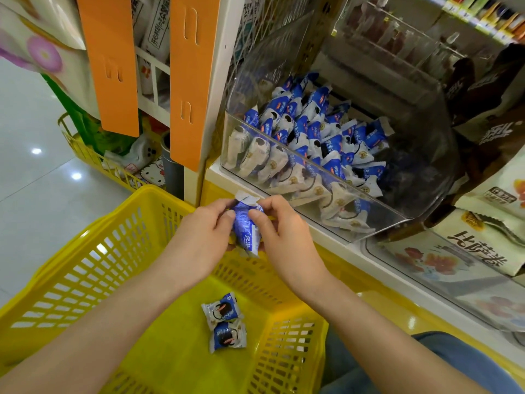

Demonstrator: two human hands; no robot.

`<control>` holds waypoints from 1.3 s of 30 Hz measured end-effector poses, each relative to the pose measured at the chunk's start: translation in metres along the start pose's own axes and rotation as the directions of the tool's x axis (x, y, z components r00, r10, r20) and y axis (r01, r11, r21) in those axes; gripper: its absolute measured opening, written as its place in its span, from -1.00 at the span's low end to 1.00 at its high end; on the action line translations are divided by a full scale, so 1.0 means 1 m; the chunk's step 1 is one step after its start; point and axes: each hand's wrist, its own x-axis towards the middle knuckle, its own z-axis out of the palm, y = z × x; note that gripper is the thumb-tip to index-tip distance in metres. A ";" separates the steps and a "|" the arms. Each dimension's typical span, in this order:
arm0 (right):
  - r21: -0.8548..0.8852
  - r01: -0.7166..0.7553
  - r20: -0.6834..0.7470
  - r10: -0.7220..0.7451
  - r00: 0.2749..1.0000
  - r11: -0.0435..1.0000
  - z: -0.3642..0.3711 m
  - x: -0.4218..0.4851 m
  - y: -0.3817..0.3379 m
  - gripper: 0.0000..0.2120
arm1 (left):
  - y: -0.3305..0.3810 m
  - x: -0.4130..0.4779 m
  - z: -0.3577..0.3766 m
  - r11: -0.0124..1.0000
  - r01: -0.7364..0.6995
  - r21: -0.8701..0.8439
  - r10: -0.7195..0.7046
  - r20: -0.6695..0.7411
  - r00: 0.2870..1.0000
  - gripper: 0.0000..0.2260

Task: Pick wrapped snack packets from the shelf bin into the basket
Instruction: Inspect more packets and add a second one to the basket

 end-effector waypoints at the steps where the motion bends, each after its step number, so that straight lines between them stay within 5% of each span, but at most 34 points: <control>1: 0.030 -0.016 -0.017 0.016 1.000 0.999 0.000 0.001 0.001 -0.93 | 0.002 -0.001 0.001 0.993 0.051 -0.109 -0.045 0.058 0.997 -0.76; 5: 0.225 -0.125 0.007 0.126 0.992 0.966 -0.003 0.003 -0.001 -0.84 | 0.009 -0.002 0.002 0.946 0.181 -0.271 -0.118 0.234 0.965 -0.81; 19: 0.415 -0.316 0.288 0.206 0.935 0.854 -0.013 0.012 -0.008 -0.73 | 0.014 0.011 -0.008 0.849 0.368 -0.379 -0.351 0.116 0.929 -0.79; 23: 0.423 -0.257 0.166 0.204 0.965 0.869 -0.014 0.011 -0.010 -0.96 | 0.022 0.007 -0.006 0.834 0.370 -0.410 -0.357 0.111 0.928 -0.81; 31: 0.469 -0.121 -0.060 0.168 0.984 0.875 -0.011 0.006 -0.017 -0.92 | 0.028 0.005 -0.012 0.937 0.243 -0.252 -0.238 0.053 0.970 -0.68; 39: 0.171 0.205 -0.105 -0.189 0.976 0.964 -0.012 -0.004 -0.029 -0.86 | 0.041 -0.006 -0.024 0.984 -0.061 -0.169 0.077 0.088 0.993 -0.83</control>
